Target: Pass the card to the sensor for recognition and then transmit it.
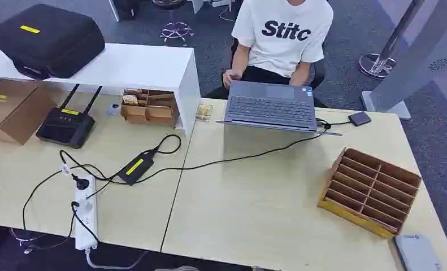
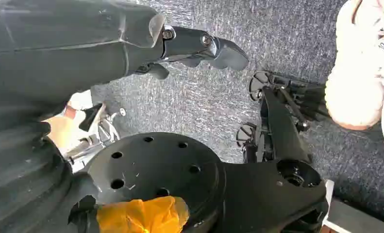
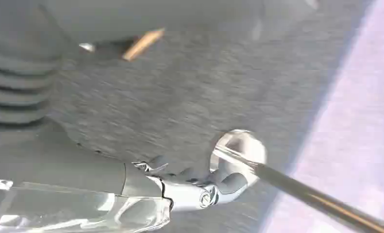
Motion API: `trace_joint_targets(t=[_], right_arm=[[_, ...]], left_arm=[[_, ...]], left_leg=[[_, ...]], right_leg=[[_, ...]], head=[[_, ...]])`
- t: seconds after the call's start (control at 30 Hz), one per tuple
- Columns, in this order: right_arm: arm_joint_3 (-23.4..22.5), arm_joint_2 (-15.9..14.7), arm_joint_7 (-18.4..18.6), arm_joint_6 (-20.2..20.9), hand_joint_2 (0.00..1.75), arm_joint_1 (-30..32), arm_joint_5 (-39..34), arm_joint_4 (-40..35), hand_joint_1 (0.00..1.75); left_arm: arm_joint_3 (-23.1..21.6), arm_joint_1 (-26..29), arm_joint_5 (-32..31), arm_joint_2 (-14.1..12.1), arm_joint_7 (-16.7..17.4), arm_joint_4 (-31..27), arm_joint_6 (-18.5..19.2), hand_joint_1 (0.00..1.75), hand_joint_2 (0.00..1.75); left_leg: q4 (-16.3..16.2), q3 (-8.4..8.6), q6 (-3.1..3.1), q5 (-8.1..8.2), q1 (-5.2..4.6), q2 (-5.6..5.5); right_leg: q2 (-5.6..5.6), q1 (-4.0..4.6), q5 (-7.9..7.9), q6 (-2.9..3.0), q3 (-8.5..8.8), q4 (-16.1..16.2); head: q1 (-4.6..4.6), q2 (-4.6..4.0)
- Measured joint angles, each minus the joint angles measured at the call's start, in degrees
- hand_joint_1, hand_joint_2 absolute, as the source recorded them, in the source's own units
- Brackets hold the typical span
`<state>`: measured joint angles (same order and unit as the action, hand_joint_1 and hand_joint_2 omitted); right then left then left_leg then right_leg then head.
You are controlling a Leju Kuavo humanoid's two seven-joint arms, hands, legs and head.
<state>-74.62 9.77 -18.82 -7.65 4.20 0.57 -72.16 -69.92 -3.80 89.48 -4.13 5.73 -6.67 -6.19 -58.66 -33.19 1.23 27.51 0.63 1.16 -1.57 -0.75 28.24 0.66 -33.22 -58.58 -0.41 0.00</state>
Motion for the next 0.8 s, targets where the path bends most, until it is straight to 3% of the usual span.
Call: trace_joint_targets(t=[0.37,0.8], right_arm=[[11.35,1.90,-6.34,-8.70,1.75,2.70,2.71,-19.17,0.00],[27.18,2.95,-12.43,-18.18,1.75,4.33,12.74,-40.99,0.00]], left_arm=[[0.15,-0.01,0.15,0.81,-0.24,0.07,-0.55,0.00,1.75],[0.94,0.00,0.31,1.97,-1.22,0.76,-1.11,0.00,1.75]], left_leg=[[0.00,0.01,0.01,-0.01,0.00,-0.01],[0.00,0.01,0.03,-0.02,0.00,-0.02]], right_leg=[[-0.01,0.00,0.00,0.00,0.03,0.00],[-0.01,0.01,0.00,0.00,0.02,-0.02]], head=[[0.00,0.00],[-0.02,0.00]])
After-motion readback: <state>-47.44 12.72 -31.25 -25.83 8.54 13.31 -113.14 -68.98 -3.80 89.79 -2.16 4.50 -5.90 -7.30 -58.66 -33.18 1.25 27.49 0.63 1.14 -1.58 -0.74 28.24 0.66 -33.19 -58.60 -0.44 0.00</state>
